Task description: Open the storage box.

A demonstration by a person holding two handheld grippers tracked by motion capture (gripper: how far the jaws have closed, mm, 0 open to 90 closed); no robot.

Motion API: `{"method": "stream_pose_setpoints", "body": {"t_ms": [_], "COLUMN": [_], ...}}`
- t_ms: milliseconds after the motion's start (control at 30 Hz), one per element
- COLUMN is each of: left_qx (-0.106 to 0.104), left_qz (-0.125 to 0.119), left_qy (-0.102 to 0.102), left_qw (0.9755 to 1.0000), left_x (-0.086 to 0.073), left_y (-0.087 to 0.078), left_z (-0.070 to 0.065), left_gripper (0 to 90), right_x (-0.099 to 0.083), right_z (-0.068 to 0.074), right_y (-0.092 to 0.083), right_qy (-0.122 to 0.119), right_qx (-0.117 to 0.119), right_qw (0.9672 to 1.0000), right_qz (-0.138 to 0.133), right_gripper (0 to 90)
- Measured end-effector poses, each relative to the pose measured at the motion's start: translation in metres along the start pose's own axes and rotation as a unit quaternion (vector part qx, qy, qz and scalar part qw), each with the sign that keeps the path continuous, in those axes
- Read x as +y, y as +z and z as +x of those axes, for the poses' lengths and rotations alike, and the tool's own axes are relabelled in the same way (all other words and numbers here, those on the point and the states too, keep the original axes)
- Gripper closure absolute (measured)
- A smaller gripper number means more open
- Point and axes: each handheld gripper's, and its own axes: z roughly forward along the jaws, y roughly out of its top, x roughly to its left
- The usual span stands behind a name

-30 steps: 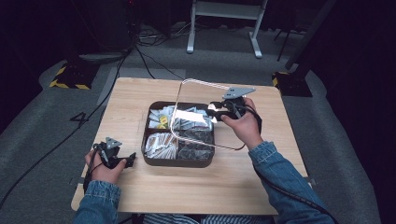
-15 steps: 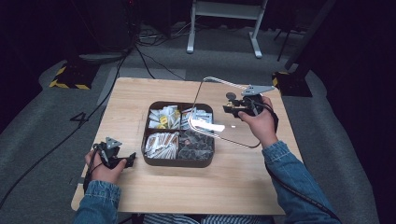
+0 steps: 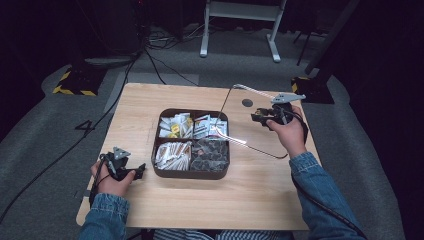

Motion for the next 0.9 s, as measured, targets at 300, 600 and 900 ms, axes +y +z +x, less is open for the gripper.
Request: {"method": "stream_pose_setpoints", "body": {"t_ms": [300,600,900], "left_qx": [0.000,0.000,0.000], "left_qz": [0.000,0.000,0.000], "left_qy": [0.000,0.000,0.000], "left_qw": [1.0000,1.0000,1.0000], "left_x": [0.000,0.000,0.000], "left_y": [0.000,0.000,0.000], "left_z": [0.000,0.000,0.000], "left_gripper": [12.6,12.6,12.6], "right_x": [-0.019,-0.037,-0.054], "right_z": [-0.014,-0.025,-0.034], "right_y": [-0.005,-0.005,-0.004], "right_qy": [0.007,0.020,0.024], "right_qx": [-0.014,-0.021,-0.024], "right_qw": [0.9998,0.9993,0.9987], "right_qz": [0.011,0.024,0.037], "right_gripper": [59.2,59.2,59.2]}}
